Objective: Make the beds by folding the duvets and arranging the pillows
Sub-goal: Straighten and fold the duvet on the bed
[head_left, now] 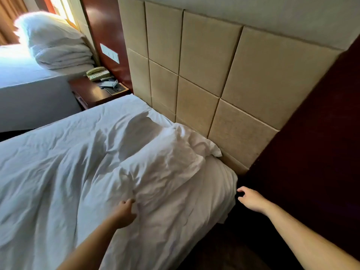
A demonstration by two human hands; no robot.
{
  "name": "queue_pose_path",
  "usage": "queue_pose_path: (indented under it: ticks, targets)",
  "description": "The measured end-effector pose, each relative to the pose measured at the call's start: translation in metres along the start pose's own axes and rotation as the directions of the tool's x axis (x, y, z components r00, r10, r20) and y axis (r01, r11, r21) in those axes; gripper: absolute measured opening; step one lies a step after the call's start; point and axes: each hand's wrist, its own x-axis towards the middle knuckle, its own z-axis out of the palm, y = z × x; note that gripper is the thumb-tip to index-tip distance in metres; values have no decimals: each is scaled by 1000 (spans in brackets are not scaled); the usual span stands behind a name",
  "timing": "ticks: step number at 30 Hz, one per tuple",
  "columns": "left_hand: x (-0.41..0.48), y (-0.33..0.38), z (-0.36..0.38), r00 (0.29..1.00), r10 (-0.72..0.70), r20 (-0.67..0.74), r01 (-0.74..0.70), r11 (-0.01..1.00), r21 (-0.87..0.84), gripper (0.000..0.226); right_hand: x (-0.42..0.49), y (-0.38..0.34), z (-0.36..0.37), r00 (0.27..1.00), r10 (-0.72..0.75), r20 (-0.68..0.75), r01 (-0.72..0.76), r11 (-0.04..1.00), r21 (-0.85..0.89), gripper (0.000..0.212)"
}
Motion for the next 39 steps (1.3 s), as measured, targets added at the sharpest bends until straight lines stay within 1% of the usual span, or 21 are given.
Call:
queue_pose_path:
  ticks: [4,7,9,11,13,14,16,18,20,22,24,25,27,28,30,31,34,35,37,38,39]
  targets:
    - [63,70,13,997,74,-25,-74,997,-9,78,83,-20,-1,984,157,-84,-131,959,253,38]
    - [102,125,46,998,4,-64,-5,1000,-15,108,153,-35,25,956,282,-79,-223,876,427,42]
    - [135,147,72,995,-74,-66,71,996,-46,123,202,-44,43,935,349,-63,-283,842,460,55]
    - [175,151,93,985,-158,-69,157,987,-23,124,253,-52,52,938,318,-140,-260,910,323,75]
    - [210,142,107,973,-217,-79,220,975,32,112,306,-65,54,958,104,-266,-102,995,21,96]
    - [222,137,109,966,-206,-154,214,976,42,112,333,-74,54,958,-25,-286,-12,992,-126,103]
    - [236,121,102,957,-172,-234,187,981,42,107,386,-91,52,968,-160,-192,93,944,-316,106]
    - [237,102,97,964,-155,-215,157,988,-6,76,423,-104,49,977,-210,-39,167,863,-477,82]
    - [231,84,93,971,-196,-139,157,955,-250,66,440,-108,43,960,-267,82,266,786,-558,46]
    - [213,74,79,967,-234,-103,154,855,-495,56,427,-106,37,917,-302,260,393,789,-472,39]
    - [188,68,71,987,-160,-2,127,794,-594,15,395,-95,35,824,-262,503,488,780,-392,42]
    - [174,65,69,992,-108,69,128,789,-601,5,377,-84,35,763,-189,618,492,790,-366,47]
    - [139,62,67,960,-55,274,201,817,-540,20,345,-52,40,631,44,774,412,826,-383,53]
    - [122,65,64,931,-37,364,222,848,-482,19,331,-35,45,600,129,790,391,814,-429,52]
    - [103,73,64,904,-38,427,255,848,-464,48,311,-7,51,659,128,741,380,793,-476,49]
    - [100,80,62,897,-53,439,297,807,-511,59,305,-1,50,694,128,708,343,806,-482,48]
    - [102,107,43,884,-130,450,386,746,-543,68,300,-9,31,808,24,588,246,894,-375,47]
    - [106,115,37,886,-125,446,380,747,-545,73,298,-20,20,861,-30,507,210,931,-300,38]
    - [105,131,23,904,-173,392,353,819,-453,54,287,-48,-2,895,-135,425,178,982,-62,13]
    - [103,135,19,913,-238,332,361,851,-382,40,278,-62,-8,870,-133,476,115,991,67,21]
    - [103,140,15,929,-277,247,356,850,-387,33,264,-78,-14,812,-86,578,-29,982,187,28]
